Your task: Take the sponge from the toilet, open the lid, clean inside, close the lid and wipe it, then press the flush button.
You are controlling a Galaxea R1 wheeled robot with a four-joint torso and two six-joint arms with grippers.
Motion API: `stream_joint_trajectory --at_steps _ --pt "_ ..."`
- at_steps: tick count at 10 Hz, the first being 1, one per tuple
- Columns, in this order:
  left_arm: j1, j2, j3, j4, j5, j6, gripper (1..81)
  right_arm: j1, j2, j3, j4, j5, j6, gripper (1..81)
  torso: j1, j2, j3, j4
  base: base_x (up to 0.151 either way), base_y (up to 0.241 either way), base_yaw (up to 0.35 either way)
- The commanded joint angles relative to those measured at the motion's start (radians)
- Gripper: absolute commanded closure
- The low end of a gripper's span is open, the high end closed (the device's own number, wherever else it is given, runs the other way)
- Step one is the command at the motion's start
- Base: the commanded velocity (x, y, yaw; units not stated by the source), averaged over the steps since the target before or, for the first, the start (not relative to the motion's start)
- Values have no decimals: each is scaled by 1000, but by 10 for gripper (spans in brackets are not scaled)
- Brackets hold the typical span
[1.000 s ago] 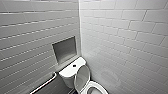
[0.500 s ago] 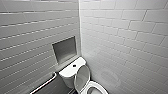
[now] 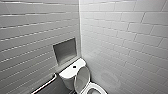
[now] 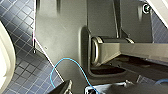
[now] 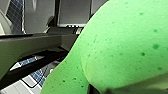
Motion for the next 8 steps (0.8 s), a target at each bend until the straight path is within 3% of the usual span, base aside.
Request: stream_joint_trajectory --at_steps 1,8 --pt "-26 1 -2 2 66 5 10 31 7 1 18 -79 -5 811 0 0 -1 0 0 0 0" --pt "-26 -3 -2 4 66 5 10 33 18 -5 13 -87 -11 811 0 0 7 0 0 0 0"
